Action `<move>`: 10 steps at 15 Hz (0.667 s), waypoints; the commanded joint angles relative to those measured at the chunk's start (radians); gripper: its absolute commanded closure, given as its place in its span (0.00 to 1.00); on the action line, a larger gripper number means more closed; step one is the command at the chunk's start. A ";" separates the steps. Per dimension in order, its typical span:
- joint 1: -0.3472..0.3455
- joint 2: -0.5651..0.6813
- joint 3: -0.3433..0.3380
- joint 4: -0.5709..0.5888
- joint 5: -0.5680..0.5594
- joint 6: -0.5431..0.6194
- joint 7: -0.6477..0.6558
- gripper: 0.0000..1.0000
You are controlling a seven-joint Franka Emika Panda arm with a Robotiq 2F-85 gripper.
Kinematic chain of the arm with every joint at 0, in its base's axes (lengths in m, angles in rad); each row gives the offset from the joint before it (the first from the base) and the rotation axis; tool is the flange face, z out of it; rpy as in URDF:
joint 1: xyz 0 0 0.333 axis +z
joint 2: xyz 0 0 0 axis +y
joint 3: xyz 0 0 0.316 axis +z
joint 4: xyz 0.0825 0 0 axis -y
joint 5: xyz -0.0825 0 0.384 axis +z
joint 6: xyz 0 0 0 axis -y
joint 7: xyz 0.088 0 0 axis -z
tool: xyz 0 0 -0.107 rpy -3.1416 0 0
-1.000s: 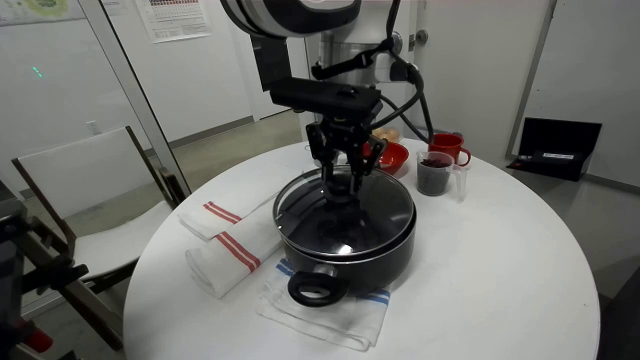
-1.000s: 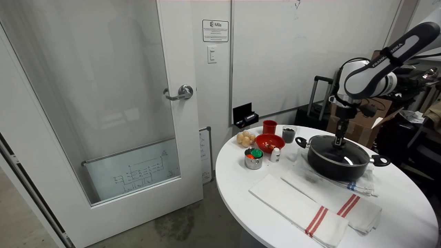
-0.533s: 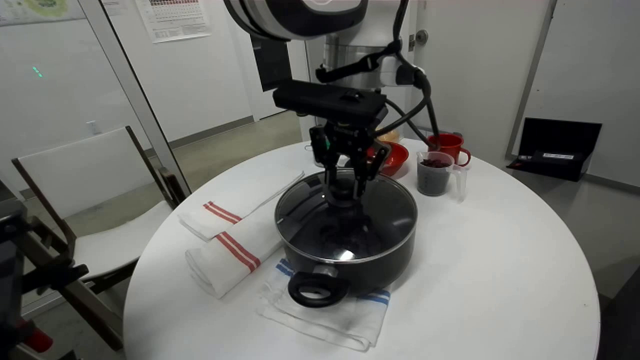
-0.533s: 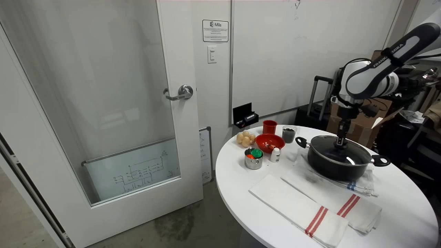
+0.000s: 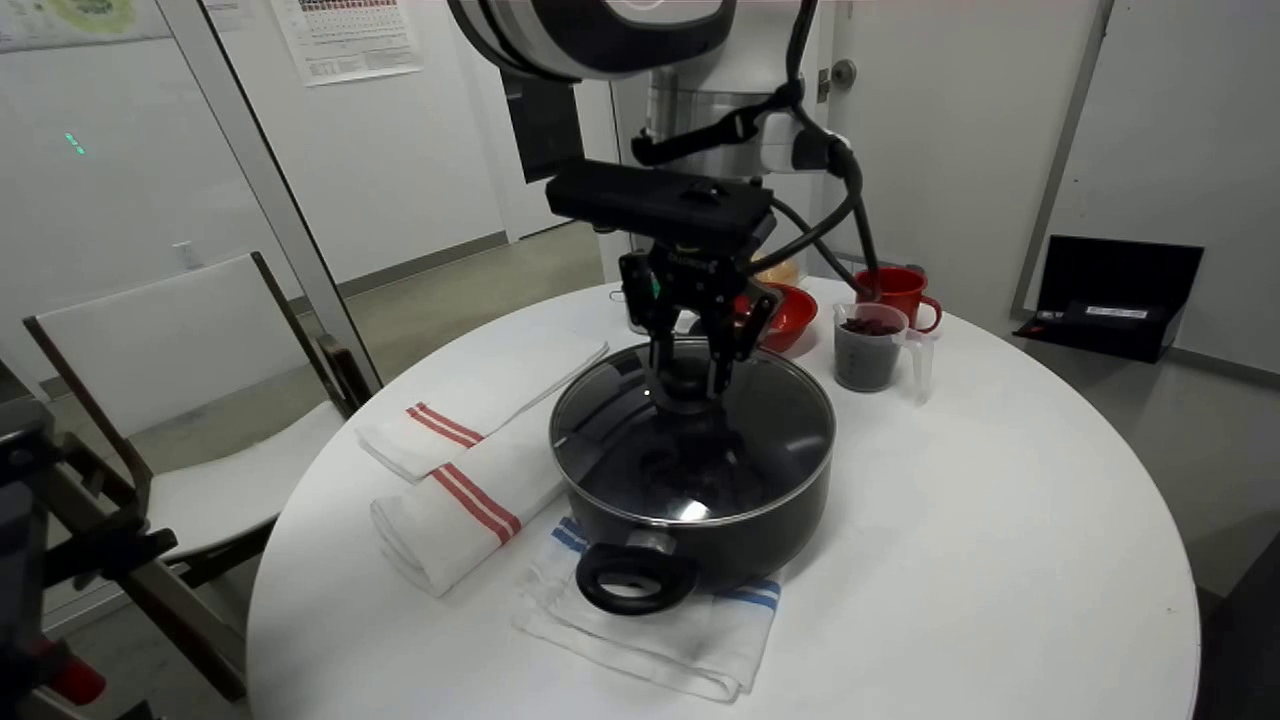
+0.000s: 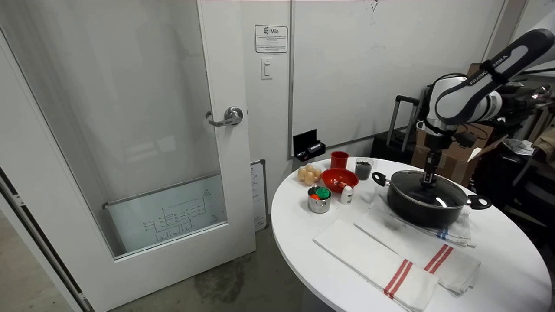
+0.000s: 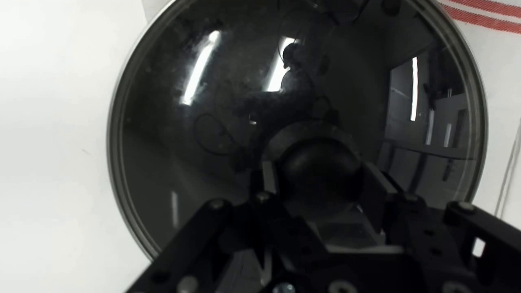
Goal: Pick up the lid, then place it on the pot
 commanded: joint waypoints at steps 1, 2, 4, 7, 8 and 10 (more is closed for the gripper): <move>0.000 -0.001 0.002 0.006 0.015 0.001 -0.002 0.68; 0.000 -0.001 0.001 0.005 0.015 0.001 -0.001 0.25; 0.000 -0.003 0.002 0.003 0.015 0.003 0.000 0.17; 0.001 -0.005 0.002 0.000 0.015 0.007 0.001 0.01; 0.001 -0.006 0.002 0.000 0.016 0.007 0.001 0.00; 0.001 -0.006 0.002 -0.001 0.015 0.008 0.001 0.00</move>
